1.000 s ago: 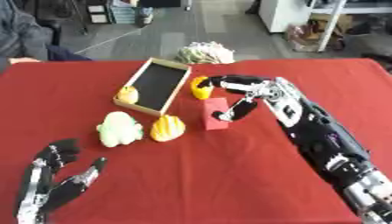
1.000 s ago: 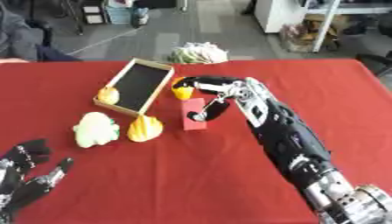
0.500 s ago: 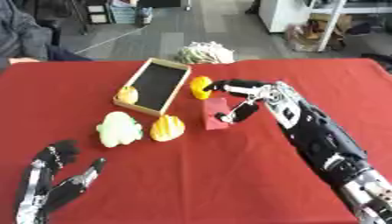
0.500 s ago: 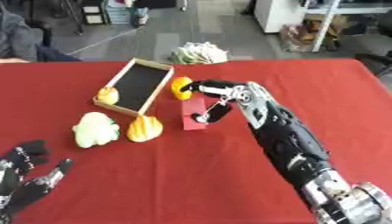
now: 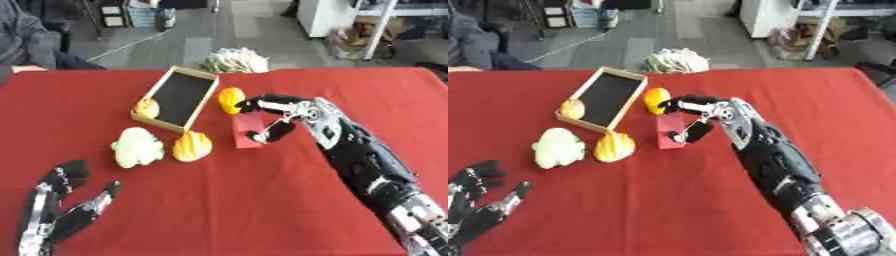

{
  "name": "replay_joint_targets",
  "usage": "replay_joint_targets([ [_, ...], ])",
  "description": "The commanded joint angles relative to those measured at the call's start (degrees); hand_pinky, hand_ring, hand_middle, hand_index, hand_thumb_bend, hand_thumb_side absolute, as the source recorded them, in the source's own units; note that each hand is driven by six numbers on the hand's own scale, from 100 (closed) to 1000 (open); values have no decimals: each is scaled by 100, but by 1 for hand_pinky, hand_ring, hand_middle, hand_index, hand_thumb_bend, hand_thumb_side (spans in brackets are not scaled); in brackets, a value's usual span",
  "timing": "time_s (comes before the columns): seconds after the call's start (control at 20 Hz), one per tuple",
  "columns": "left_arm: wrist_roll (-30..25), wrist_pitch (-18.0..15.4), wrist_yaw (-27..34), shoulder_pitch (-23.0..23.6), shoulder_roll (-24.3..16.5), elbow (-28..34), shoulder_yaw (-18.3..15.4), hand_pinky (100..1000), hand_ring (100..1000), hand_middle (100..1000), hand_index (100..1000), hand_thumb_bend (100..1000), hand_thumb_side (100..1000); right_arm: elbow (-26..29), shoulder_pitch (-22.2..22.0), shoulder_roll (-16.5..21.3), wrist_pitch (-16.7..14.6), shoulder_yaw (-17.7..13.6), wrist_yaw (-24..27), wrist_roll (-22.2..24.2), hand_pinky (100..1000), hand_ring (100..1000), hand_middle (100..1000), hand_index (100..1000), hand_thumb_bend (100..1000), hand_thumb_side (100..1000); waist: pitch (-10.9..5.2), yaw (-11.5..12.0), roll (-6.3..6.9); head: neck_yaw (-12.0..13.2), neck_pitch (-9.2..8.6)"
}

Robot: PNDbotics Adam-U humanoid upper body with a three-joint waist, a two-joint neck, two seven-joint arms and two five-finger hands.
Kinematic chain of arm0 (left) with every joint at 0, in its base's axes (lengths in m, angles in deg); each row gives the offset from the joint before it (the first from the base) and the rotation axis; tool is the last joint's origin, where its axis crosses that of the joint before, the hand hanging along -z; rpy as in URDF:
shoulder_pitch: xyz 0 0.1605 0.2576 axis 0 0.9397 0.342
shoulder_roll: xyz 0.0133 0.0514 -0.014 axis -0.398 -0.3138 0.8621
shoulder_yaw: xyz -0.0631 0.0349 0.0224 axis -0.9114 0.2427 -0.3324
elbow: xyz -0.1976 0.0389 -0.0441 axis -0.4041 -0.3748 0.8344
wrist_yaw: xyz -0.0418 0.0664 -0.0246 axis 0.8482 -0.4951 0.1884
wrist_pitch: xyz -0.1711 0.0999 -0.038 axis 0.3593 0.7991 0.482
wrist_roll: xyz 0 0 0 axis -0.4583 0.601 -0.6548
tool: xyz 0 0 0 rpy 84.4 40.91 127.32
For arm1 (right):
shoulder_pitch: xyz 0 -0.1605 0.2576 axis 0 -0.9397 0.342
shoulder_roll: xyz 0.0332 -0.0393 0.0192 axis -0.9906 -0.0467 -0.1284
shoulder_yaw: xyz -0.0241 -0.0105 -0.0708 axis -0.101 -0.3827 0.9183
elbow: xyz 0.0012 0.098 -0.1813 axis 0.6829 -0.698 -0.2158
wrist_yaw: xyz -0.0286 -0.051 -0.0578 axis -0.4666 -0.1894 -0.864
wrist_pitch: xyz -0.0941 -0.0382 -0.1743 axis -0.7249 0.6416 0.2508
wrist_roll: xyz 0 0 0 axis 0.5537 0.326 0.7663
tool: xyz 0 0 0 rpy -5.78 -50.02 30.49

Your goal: Pick up objects on the table and place them in the box.

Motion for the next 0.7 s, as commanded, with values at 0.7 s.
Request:
replay_joint_targets([
  [0.7,-100,-15,33,-130,-43,81,122,737,713,550,716,677,194,564,609,-261,331,-14,128,-1038,860,802,620,939,100,100,-77,396,128,-244,23],
])
